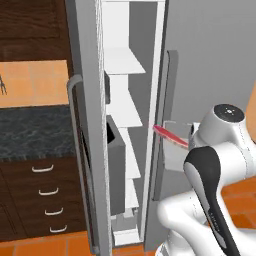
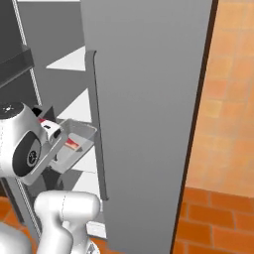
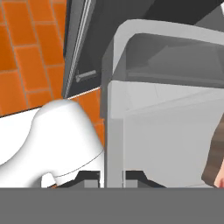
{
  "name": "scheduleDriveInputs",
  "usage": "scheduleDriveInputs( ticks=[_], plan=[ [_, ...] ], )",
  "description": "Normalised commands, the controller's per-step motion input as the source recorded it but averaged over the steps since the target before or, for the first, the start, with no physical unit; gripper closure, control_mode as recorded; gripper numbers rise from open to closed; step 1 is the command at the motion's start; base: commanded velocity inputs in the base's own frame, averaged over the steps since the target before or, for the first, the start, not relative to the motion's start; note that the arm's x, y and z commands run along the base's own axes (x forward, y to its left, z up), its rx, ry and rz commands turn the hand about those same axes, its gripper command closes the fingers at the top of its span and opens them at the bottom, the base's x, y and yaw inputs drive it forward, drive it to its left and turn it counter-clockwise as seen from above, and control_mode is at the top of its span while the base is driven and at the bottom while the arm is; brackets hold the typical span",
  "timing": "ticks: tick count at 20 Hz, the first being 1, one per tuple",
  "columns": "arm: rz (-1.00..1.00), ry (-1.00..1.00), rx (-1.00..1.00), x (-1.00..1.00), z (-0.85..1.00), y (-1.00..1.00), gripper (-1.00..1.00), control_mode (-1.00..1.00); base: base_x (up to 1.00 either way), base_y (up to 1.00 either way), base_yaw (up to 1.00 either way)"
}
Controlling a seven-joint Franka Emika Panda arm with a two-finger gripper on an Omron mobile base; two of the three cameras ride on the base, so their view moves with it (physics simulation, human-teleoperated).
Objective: Take the meat container that has the steak and place it on the second highest rack of the freezer. Then take the vegetable container that has the tomato and carrot and place it on the highest rack of the freezer.
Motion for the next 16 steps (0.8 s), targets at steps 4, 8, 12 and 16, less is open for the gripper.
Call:
scheduleDriveInputs(
  ticks=[4,8,12,16],
  plan=[
    [0.0,0.0,0.0,0.0,0.0,0.0,1.0,1.0,0.28,0.0,0.32],
    [0.0,0.0,0.0,0.0,0.0,0.0,1.0,1.0,0.6,-0.03,0.3],
    [0.0,0.0,0.0,0.0,0.0,0.0,1.0,1.0,0.27,0.0,0.18],
    [0.0,0.0,0.0,0.0,0.0,0.0,1.0,1.0,0.54,0.0,0.17]
  ],
)
